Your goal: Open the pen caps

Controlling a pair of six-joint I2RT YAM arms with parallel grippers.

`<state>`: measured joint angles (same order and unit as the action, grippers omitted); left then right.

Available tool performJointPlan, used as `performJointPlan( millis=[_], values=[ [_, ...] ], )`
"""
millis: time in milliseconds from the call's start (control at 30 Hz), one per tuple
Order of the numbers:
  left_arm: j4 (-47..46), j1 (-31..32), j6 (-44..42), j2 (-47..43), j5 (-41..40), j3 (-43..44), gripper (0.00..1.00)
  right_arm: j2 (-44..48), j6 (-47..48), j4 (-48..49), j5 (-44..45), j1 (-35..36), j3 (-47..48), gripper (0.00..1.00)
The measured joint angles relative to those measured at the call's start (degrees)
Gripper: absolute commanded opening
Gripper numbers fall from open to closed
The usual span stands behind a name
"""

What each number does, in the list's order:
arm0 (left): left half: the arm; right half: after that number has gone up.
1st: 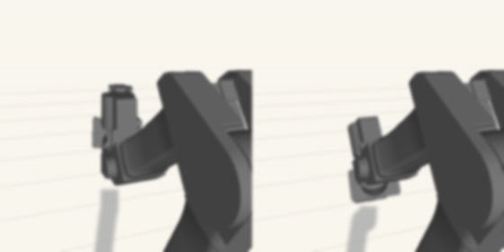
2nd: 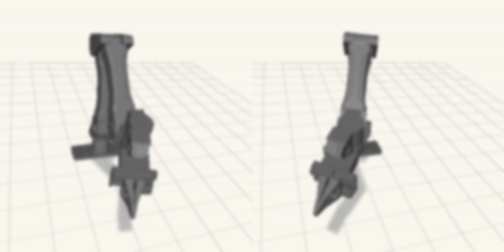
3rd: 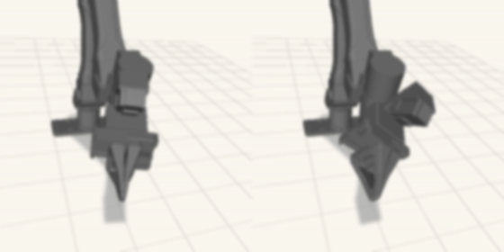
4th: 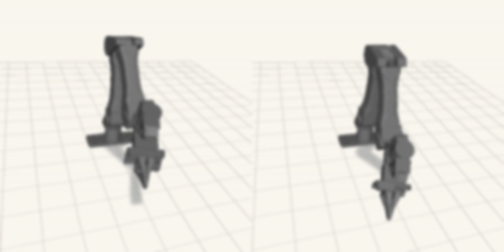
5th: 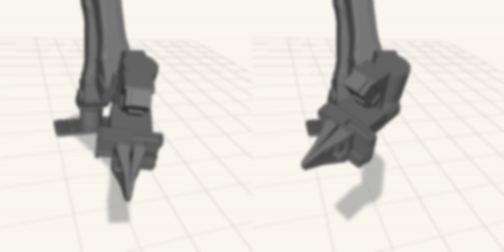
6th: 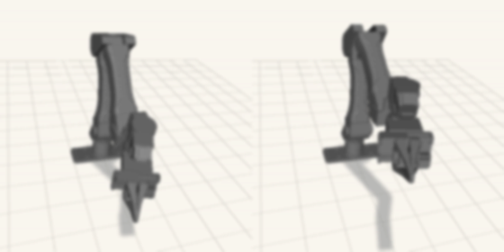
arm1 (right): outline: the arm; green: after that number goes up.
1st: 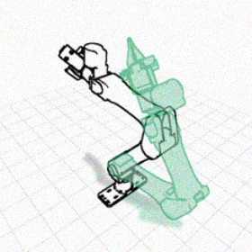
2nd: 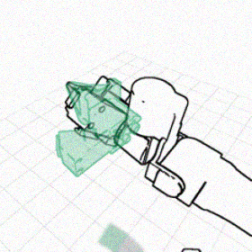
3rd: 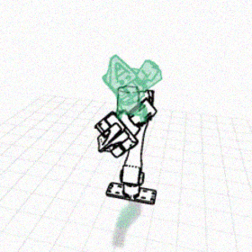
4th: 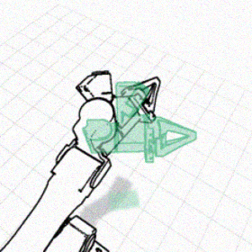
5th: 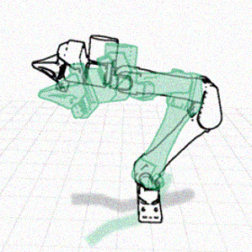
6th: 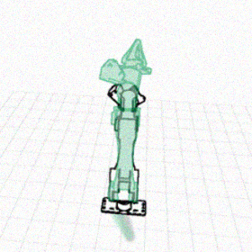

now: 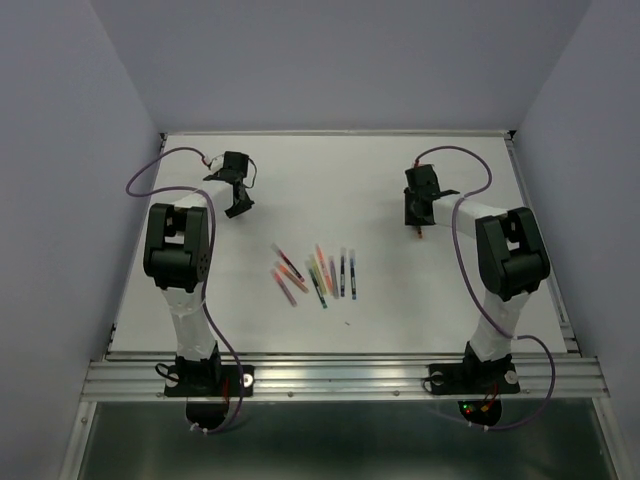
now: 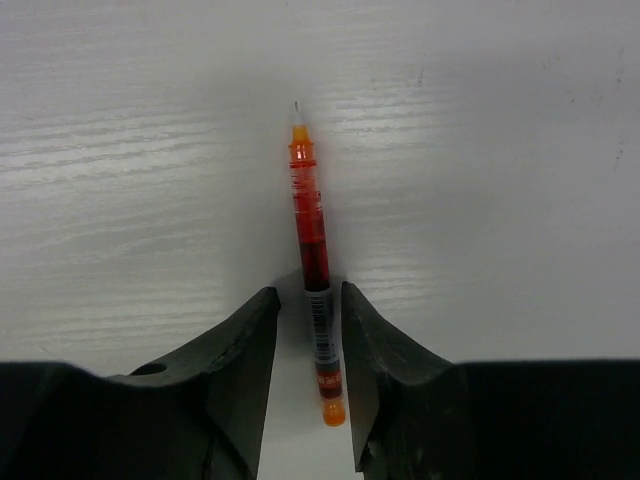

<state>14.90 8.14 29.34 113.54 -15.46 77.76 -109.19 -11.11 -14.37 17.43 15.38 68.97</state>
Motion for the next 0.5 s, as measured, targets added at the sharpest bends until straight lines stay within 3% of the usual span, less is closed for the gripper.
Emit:
performJointPlan(
  millis=[133, 267, 433, 500],
  values=[
    [0.59, 0.00, 0.02, 0.44, 0.04, 0.09, 0.35, 0.09, -0.26, 0.09, 0.13, -0.04, 0.00, 0.57],
    [0.81, 0.00, -0.04, 0.83, 0.20, 0.09, 0.53, 0.52, -0.33, -0.17, -0.28, -0.15, -0.13, 0.65],
    [0.81, 0.00, 0.00, 0.83, 0.22, 0.11, 0.63, 2.34, -0.39, -0.79, -1.86, -0.15, -0.46, 0.79],
    [0.81, 0.00, -0.02, 0.83, 0.24, 0.11, 0.70, 4.48, -0.22, -1.18, -2.58, -0.15, -0.46, 1.00]
  ],
)
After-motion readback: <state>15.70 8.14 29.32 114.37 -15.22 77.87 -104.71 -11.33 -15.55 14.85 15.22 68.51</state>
